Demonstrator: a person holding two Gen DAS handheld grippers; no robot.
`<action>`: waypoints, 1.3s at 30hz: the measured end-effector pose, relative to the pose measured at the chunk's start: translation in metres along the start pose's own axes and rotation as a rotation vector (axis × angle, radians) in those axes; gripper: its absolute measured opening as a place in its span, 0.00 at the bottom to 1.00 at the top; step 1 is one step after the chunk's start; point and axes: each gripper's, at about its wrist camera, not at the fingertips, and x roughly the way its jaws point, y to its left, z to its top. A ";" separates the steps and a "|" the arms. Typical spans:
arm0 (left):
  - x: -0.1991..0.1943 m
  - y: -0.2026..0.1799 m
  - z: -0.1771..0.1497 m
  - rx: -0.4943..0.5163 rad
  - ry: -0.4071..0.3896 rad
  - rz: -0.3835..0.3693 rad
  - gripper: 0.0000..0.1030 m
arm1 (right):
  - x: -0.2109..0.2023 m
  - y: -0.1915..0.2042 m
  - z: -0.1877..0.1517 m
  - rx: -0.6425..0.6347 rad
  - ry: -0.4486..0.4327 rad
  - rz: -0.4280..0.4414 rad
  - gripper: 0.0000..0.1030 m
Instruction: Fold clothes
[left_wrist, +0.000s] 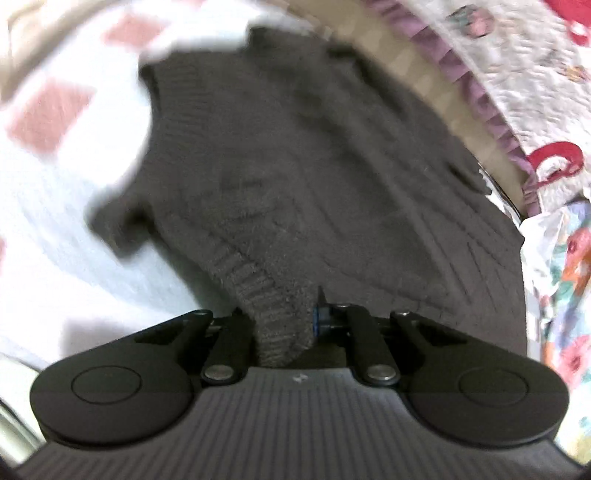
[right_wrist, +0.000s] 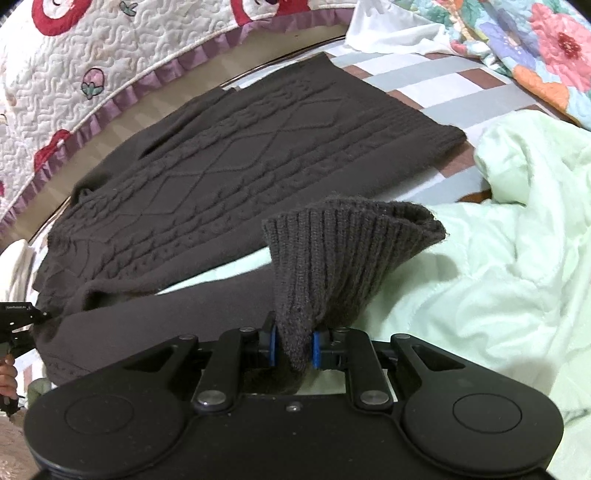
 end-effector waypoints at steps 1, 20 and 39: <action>-0.015 -0.003 0.000 0.043 -0.043 0.021 0.09 | -0.002 -0.001 0.003 -0.004 0.001 0.013 0.20; -0.007 -0.008 -0.023 0.128 0.039 0.135 0.13 | -0.032 -0.057 0.045 0.076 -0.114 -0.162 0.42; -0.025 0.090 -0.002 -0.519 0.070 -0.130 0.60 | 0.114 0.193 0.075 -0.481 0.117 0.320 0.46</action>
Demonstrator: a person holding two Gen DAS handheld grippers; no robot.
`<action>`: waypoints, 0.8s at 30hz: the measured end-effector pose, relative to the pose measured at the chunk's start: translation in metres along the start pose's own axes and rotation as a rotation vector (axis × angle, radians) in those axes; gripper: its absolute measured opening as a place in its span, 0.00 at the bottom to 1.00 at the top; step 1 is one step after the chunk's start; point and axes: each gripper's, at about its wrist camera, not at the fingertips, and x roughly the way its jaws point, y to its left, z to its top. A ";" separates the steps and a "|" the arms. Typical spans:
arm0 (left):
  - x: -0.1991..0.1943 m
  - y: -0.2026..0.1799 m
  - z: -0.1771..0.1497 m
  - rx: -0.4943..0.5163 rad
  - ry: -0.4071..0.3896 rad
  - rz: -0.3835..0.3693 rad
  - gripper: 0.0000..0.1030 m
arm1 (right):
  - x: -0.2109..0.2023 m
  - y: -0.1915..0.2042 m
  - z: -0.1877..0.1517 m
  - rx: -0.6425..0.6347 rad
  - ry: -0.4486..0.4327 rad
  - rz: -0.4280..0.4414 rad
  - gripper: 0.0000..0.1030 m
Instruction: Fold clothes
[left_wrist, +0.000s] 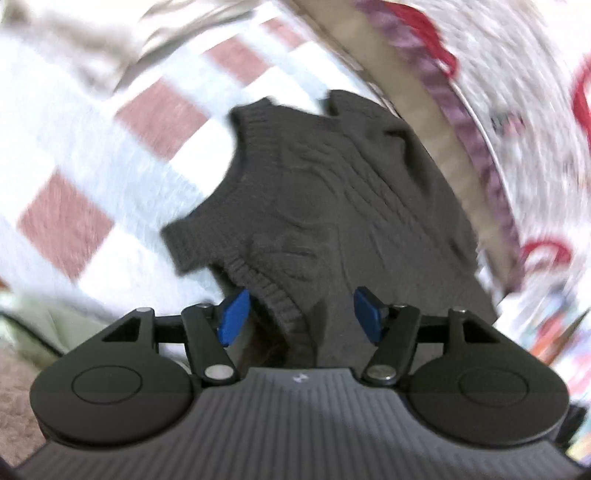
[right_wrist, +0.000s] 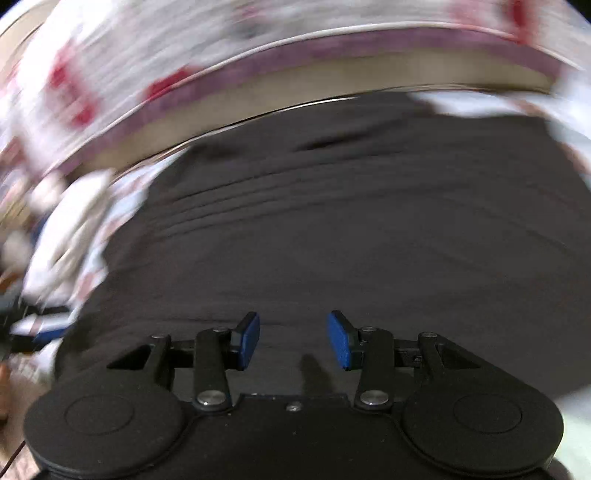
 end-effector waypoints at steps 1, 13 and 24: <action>0.005 0.006 0.003 -0.047 0.013 -0.013 0.61 | 0.012 0.021 0.004 -0.059 0.017 0.030 0.46; 0.041 0.025 0.017 -0.192 -0.122 0.099 0.63 | 0.103 0.140 0.004 -0.415 0.175 0.156 0.46; -0.014 0.020 0.016 -0.041 -0.485 0.167 0.04 | 0.124 0.153 -0.004 -0.497 0.208 0.169 0.46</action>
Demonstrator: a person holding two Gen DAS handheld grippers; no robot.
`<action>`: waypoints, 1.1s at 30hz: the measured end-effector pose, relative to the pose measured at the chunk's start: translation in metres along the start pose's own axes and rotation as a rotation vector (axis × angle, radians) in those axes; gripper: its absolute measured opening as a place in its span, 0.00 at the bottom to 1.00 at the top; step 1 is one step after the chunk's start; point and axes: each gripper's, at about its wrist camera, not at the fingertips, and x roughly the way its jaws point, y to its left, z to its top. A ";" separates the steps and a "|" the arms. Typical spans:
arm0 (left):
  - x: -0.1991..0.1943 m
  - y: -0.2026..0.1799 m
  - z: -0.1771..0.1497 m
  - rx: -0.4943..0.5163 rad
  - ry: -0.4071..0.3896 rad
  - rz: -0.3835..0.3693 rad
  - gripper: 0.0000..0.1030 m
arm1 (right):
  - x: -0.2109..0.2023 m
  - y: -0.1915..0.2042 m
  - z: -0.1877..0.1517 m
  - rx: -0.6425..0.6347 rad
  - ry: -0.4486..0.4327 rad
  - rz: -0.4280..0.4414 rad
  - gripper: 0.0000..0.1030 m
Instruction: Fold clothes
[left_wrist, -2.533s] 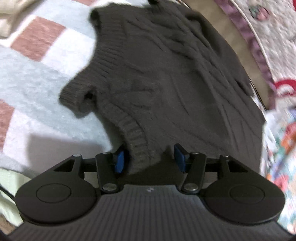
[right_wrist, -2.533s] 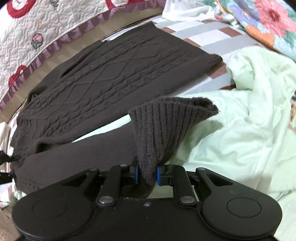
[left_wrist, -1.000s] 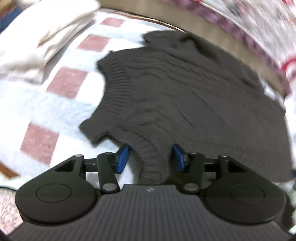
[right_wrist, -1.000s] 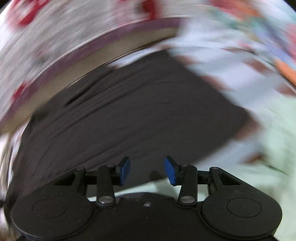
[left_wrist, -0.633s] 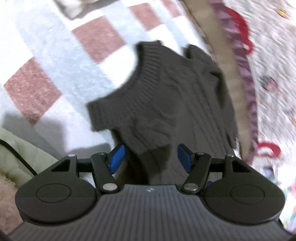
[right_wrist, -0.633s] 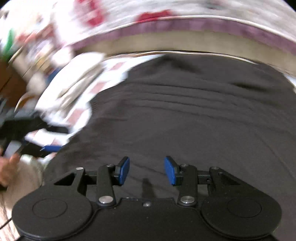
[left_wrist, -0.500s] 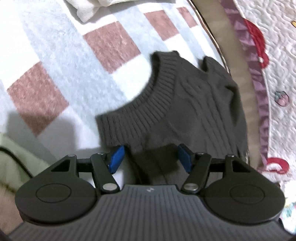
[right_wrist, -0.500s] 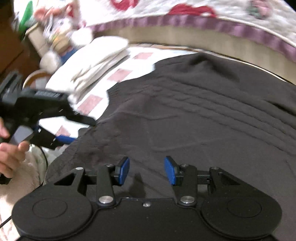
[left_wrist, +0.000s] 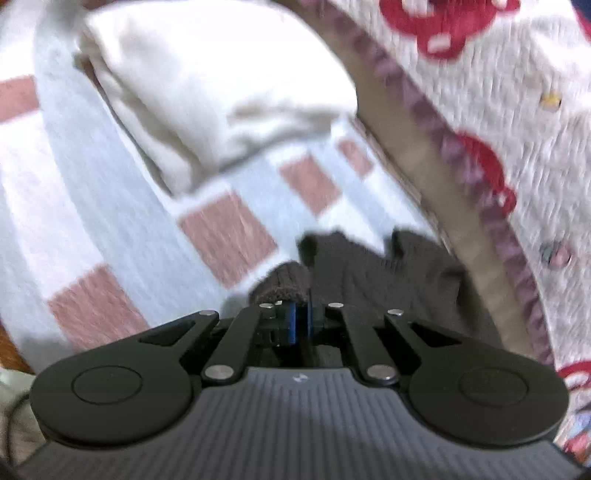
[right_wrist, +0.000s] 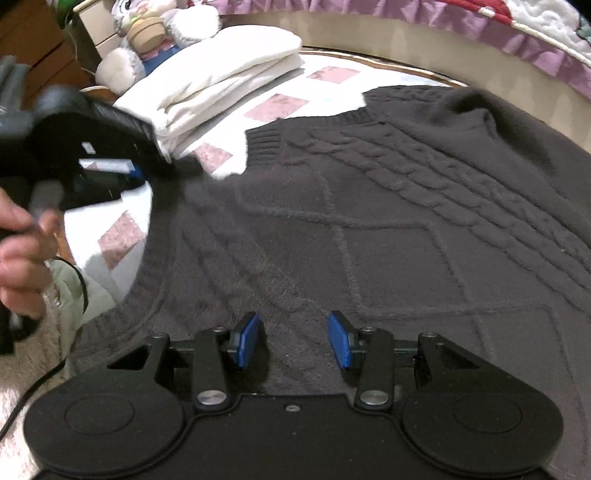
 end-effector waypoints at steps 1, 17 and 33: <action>0.000 0.001 0.000 0.011 0.012 0.023 0.04 | 0.001 0.002 0.000 -0.002 0.000 0.005 0.46; -0.044 -0.053 0.017 0.464 0.024 0.018 0.49 | 0.004 0.014 -0.010 -0.064 0.022 0.018 0.49; 0.116 -0.099 0.040 0.652 0.279 -0.029 0.56 | -0.016 -0.004 -0.005 -0.043 0.003 -0.048 0.49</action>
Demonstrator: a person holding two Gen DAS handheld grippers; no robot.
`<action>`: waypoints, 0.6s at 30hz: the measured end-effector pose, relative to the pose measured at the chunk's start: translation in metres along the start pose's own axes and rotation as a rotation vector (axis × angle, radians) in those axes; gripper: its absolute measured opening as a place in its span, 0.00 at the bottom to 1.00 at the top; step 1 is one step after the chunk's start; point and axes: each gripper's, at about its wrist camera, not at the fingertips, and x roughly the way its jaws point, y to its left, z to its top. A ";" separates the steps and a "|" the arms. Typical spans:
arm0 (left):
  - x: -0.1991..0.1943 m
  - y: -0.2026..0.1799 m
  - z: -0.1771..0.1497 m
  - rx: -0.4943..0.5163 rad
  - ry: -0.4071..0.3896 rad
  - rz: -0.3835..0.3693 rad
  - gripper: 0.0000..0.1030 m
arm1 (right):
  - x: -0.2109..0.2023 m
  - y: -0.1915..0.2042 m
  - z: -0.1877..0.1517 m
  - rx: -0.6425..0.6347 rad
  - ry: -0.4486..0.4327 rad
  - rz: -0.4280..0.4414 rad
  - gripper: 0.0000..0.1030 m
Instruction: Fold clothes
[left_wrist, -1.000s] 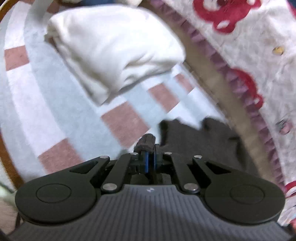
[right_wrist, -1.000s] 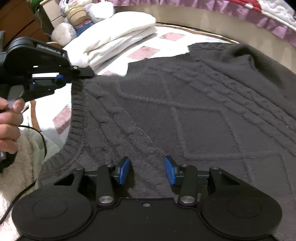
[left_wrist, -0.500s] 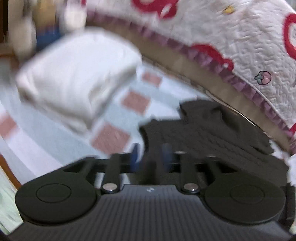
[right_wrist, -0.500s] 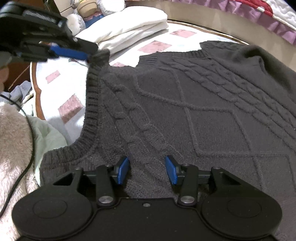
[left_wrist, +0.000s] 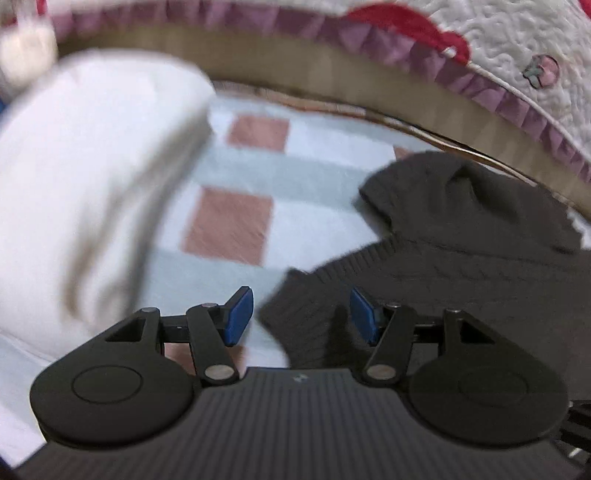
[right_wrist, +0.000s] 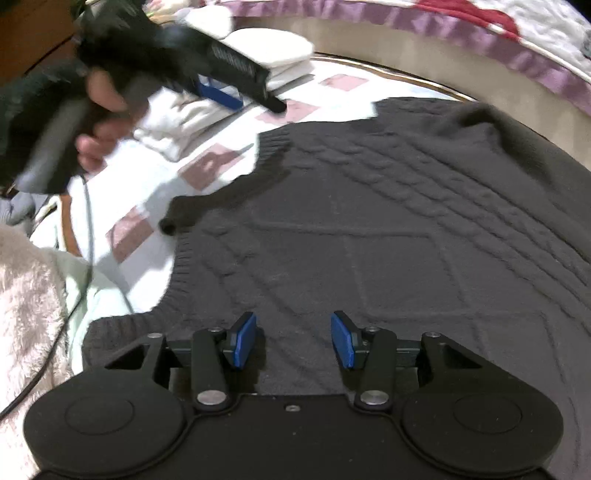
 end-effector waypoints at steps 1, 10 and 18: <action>0.004 0.002 -0.001 0.004 -0.005 0.000 0.56 | -0.003 -0.007 -0.002 -0.010 0.015 -0.031 0.49; 0.023 -0.004 -0.006 0.084 -0.004 -0.044 0.26 | -0.021 -0.076 -0.038 0.192 0.015 -0.166 0.51; -0.003 -0.009 -0.009 0.217 -0.081 0.087 0.08 | -0.014 -0.066 -0.047 0.124 -0.019 -0.174 0.66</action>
